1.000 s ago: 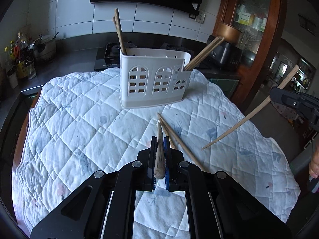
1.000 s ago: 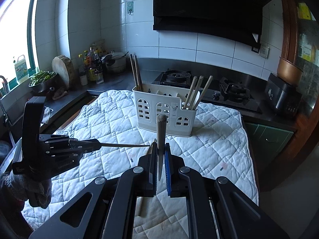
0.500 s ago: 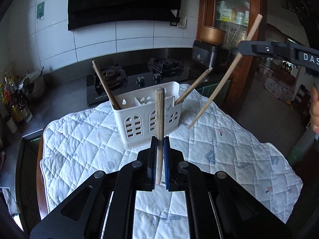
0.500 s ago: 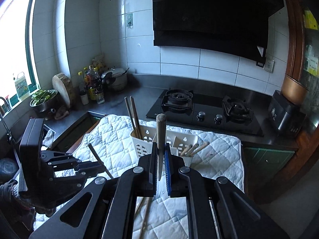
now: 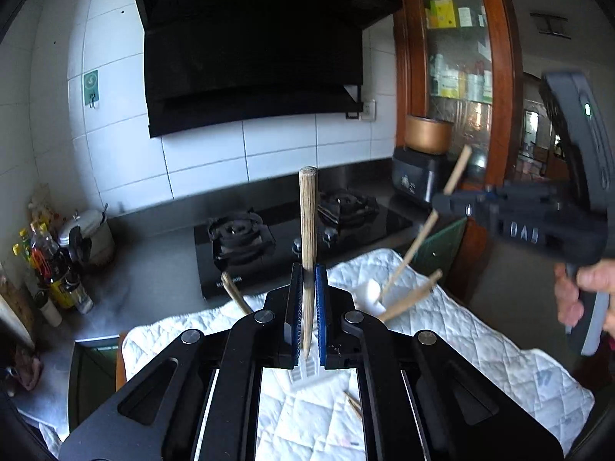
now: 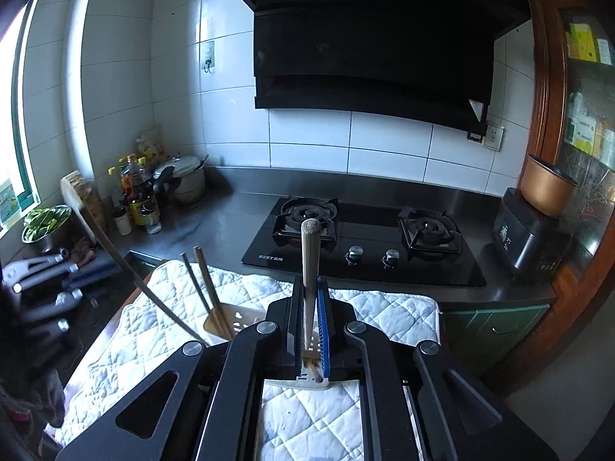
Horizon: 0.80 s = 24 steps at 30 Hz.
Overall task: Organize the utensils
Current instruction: 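Lift the left tool's chopstick over the holder while the right tool carries its own, then lower both chopsticks into the holder and open both tools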
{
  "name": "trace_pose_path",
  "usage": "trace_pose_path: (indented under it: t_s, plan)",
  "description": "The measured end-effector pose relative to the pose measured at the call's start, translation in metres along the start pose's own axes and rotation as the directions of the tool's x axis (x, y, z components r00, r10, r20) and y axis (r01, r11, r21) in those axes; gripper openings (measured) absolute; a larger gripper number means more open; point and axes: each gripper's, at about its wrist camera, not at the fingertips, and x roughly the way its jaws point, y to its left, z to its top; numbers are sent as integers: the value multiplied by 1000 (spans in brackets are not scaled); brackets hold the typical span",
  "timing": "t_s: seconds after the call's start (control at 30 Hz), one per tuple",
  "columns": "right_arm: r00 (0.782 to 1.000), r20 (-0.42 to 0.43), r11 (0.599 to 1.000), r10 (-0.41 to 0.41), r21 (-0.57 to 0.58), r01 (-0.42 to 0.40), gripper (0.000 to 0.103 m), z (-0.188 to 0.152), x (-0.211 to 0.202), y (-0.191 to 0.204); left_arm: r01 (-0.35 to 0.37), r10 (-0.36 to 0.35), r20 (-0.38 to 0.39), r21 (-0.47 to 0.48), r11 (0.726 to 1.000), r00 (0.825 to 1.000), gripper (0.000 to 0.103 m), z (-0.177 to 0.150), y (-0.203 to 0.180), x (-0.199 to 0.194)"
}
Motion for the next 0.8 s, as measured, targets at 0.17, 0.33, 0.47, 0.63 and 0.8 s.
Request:
trace_pose_path:
  t_s: [0.17, 0.33, 0.47, 0.63, 0.8]
  plan:
    - [1000, -31, 1000, -5, 4, 6, 7, -4, 25, -3, -42, 42, 16, -17, 999, 999, 5, 12, 8, 24]
    - [998, -64, 1000, -12, -12, 11, 7, -16, 45, -3, -43, 43, -15, -53, 998, 999, 5, 3, 15, 52]
    - [996, -86, 1000, -15, -10, 14, 7, -25, 58, -6, -38, 33, -61, -88, 995, 998, 5, -11, 22, 72]
    - [994, -112, 1000, -15, -10, 14, 7, -35, 68, -7, -25, 15, -101, -101, 995, 995, 5, -26, 25, 86]
    - [992, -122, 1000, -20, -13, 19, 7, -40, 72, -6, -16, 0, -135, -112, 994, 991, 6, -37, 28, 96]
